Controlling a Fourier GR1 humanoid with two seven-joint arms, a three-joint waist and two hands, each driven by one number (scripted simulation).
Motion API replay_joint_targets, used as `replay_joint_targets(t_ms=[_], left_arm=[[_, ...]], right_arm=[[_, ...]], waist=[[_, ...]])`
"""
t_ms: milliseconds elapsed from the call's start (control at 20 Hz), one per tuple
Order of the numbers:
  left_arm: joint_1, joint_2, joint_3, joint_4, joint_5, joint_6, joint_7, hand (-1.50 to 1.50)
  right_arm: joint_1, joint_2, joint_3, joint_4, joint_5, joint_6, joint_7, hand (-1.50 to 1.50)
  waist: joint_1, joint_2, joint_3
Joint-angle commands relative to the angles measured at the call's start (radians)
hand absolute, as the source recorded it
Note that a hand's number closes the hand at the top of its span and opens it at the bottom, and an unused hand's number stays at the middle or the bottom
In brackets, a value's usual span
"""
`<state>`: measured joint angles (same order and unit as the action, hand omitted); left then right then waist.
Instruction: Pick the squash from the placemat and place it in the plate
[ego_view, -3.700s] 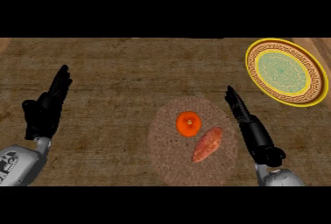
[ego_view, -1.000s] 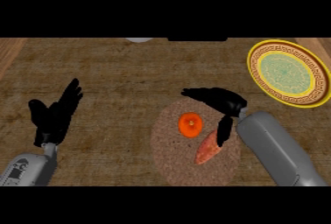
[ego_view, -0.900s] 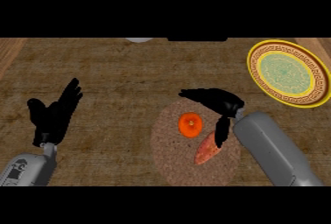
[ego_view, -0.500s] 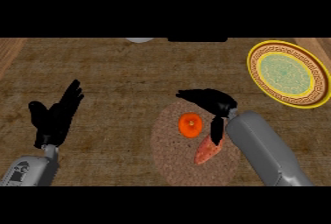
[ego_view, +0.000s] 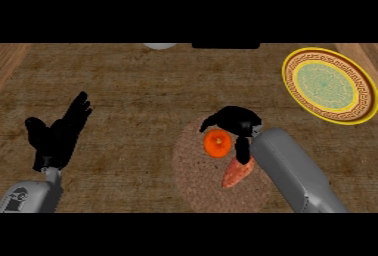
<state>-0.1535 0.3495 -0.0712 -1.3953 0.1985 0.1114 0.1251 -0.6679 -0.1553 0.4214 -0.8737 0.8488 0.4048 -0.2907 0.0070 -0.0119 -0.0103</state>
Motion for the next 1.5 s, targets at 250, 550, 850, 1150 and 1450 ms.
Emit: replay_joint_targets(t_ms=[250, 550, 850, 1150, 1450], left_arm=[[-0.013, -0.042, 0.003, 0.010, -0.044, 0.003, 0.001, 0.00], [0.038, -0.008, 0.046, 0.004, -0.026, -0.046, -0.033, 0.00], [-0.001, -0.043, 0.006, -0.013, -0.049, -0.006, 0.004, 0.00], [-0.042, -0.073, -0.001, 0.009, -0.068, 0.032, 0.027, 0.00], [-0.018, -0.036, 0.029, -0.029, -0.040, -0.008, 0.040, 0.00]], right_arm=[[0.022, 0.043, -0.014, 0.055, 0.040, -0.032, -0.111, 1.50], [0.076, 0.058, -0.058, -0.105, 0.055, -0.107, -0.026, 1.50], [-0.088, 0.068, -0.374, 0.085, 0.026, -0.315, 0.424, 1.50], [-0.205, 0.078, -0.401, 0.029, 0.169, -0.682, 0.604, 1.50], [-0.205, 0.004, -0.424, 0.002, 0.319, -0.888, 0.762, 1.50]], waist=[[-0.001, 0.013, 0.010], [-0.010, 0.009, 0.010], [0.006, 0.024, 0.010], [0.005, 0.020, 0.010], [-0.002, 0.012, 0.010]])
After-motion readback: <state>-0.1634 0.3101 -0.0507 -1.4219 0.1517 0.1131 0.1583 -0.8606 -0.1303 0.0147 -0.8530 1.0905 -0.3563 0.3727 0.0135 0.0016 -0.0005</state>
